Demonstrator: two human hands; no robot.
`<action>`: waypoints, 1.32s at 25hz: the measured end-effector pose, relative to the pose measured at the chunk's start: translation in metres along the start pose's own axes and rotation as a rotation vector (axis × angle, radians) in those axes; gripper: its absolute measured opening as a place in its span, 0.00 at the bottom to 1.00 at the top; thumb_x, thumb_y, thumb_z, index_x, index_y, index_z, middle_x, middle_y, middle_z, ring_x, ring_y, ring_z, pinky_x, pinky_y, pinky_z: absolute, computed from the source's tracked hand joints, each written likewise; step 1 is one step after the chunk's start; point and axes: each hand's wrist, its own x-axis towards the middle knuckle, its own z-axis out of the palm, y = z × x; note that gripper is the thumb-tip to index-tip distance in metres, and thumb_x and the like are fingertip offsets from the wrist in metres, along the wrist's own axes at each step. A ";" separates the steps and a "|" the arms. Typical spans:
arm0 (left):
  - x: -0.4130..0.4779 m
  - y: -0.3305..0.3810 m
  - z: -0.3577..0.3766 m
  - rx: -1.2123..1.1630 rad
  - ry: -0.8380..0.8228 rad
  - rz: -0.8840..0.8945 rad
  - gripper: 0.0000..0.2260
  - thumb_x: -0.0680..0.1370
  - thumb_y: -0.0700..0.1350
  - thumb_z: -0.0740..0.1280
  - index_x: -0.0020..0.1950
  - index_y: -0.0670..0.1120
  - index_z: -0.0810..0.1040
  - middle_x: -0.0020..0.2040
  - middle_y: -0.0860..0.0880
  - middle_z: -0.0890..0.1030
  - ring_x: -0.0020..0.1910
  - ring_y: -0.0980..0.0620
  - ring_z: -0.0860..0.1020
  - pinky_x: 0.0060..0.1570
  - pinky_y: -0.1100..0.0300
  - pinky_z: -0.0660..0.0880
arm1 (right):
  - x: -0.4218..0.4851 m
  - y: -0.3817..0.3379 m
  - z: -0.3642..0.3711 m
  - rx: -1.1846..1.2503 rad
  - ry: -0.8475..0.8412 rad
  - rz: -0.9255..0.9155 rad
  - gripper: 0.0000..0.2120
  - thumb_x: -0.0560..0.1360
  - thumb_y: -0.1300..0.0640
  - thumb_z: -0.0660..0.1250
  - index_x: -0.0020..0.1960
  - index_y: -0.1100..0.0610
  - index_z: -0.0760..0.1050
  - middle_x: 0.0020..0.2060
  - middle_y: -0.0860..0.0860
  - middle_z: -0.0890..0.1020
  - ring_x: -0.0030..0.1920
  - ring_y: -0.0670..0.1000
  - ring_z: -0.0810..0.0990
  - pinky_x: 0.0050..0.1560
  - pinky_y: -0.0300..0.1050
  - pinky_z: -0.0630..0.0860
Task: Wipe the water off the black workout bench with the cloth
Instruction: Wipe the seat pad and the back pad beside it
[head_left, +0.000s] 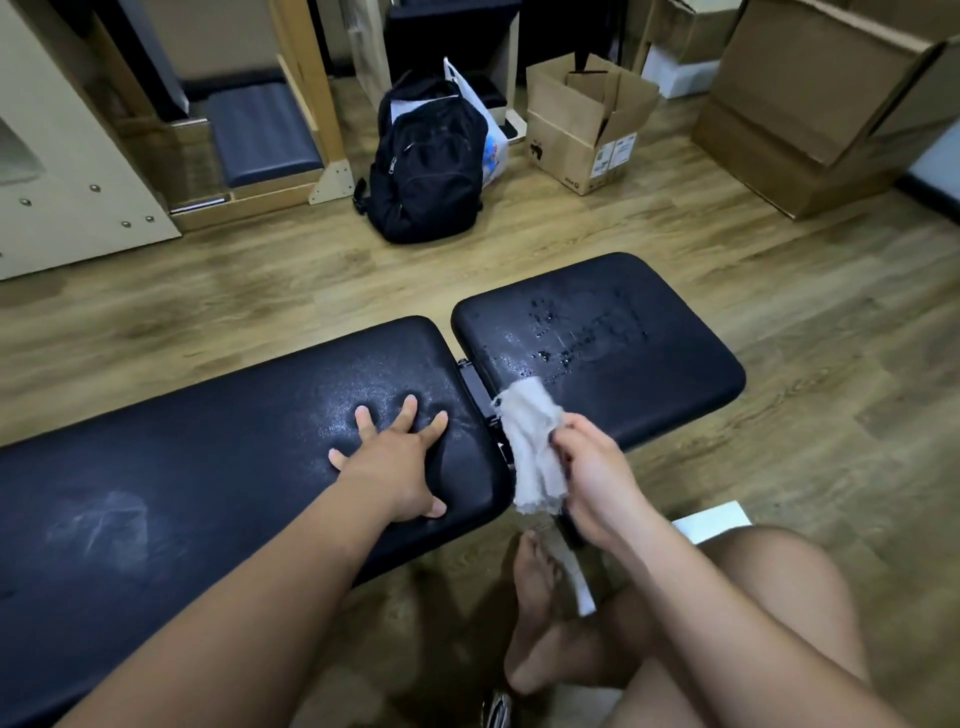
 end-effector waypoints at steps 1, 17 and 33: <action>0.000 0.000 0.000 0.000 0.000 0.000 0.49 0.70 0.55 0.75 0.78 0.65 0.41 0.79 0.58 0.35 0.76 0.33 0.34 0.66 0.24 0.57 | -0.004 -0.010 -0.003 0.283 -0.029 0.133 0.10 0.76 0.54 0.64 0.49 0.59 0.81 0.44 0.57 0.84 0.46 0.58 0.80 0.47 0.48 0.76; 0.008 -0.002 0.052 -0.165 0.428 -0.017 0.34 0.74 0.73 0.51 0.78 0.67 0.46 0.80 0.58 0.38 0.76 0.42 0.29 0.68 0.30 0.30 | 0.037 -0.064 -0.035 -0.989 0.041 -0.439 0.15 0.76 0.55 0.69 0.62 0.50 0.76 0.54 0.49 0.82 0.52 0.49 0.81 0.56 0.51 0.77; 0.011 0.009 0.068 0.075 0.621 -0.097 0.31 0.77 0.69 0.44 0.79 0.61 0.50 0.82 0.50 0.48 0.78 0.35 0.42 0.72 0.31 0.42 | 0.185 -0.063 0.076 -1.832 -0.241 -0.578 0.25 0.83 0.53 0.46 0.77 0.62 0.51 0.77 0.60 0.53 0.77 0.61 0.51 0.75 0.55 0.54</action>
